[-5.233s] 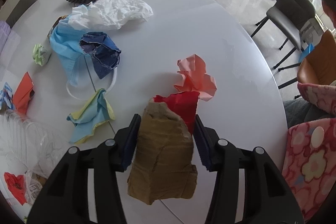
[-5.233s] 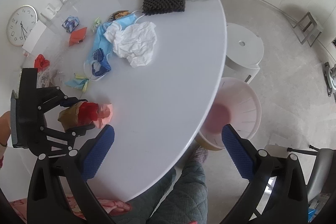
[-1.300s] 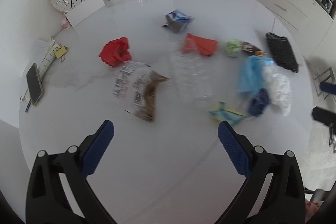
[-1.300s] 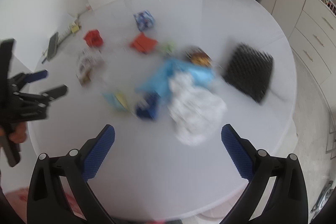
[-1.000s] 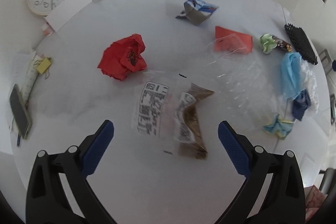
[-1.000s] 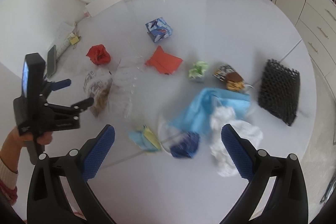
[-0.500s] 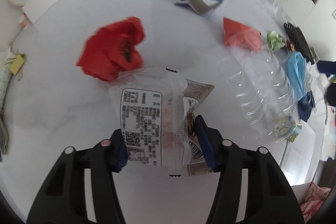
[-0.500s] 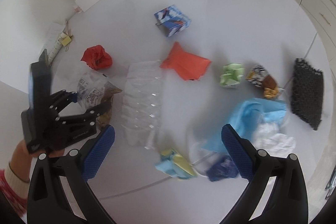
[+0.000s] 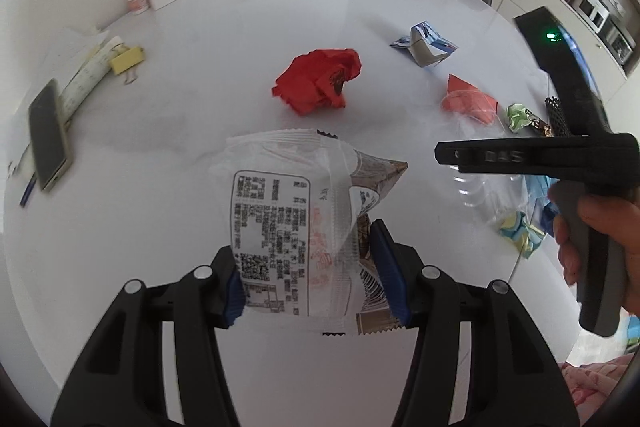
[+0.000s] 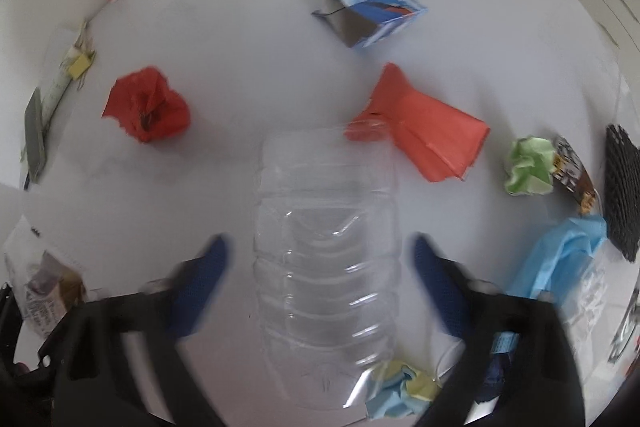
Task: Collect trash
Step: 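Grasp the snack wrapper with the left tool while the right tool grasps the clear bottle, then drop the clear bottle and snack wrapper into the white bin from both tools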
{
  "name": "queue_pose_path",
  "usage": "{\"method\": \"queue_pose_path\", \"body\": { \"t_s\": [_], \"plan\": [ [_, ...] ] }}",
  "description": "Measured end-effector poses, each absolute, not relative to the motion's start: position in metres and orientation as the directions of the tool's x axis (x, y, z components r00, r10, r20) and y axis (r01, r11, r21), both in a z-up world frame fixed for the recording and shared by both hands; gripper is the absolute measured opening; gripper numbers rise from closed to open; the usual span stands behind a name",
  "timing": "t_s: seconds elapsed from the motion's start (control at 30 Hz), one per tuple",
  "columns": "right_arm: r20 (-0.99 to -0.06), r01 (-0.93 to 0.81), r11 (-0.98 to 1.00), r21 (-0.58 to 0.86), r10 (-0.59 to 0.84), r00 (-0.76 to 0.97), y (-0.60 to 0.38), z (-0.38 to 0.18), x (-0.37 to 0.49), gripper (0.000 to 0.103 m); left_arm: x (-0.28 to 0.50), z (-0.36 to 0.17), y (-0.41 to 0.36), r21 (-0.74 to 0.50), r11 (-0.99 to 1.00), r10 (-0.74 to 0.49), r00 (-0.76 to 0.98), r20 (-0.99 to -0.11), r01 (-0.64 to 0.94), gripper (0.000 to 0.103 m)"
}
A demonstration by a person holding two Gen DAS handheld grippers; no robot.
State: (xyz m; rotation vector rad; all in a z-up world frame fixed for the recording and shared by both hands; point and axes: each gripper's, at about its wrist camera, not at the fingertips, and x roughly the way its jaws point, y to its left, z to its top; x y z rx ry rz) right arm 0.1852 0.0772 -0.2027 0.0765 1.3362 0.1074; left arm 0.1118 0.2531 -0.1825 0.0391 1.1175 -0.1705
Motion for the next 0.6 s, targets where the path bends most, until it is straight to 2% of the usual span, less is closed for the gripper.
{"method": "queue_pose_path", "body": {
  "t_s": [0.2,0.43,0.6],
  "plan": [
    [-0.944,-0.061,0.972,0.227,0.235,0.232,0.062,-0.189,0.173,0.063,0.084,-0.172,0.232,-0.016,0.98,-0.101,0.424,-0.9,0.199,0.053],
    [-0.872,-0.112,0.932,0.344,0.361,0.33,-0.004,-0.128,0.12,0.063,0.057,-0.14,0.159,-0.02,0.95,-0.167,0.452,-0.876,0.312,0.053],
    [-0.864,-0.071,0.956,0.285,0.289,0.412,-0.102,-0.099,0.05,0.063,0.033,-0.124,0.074,-0.069,0.893,-0.276,0.419,-0.865,0.445,0.054]
  ]
}}
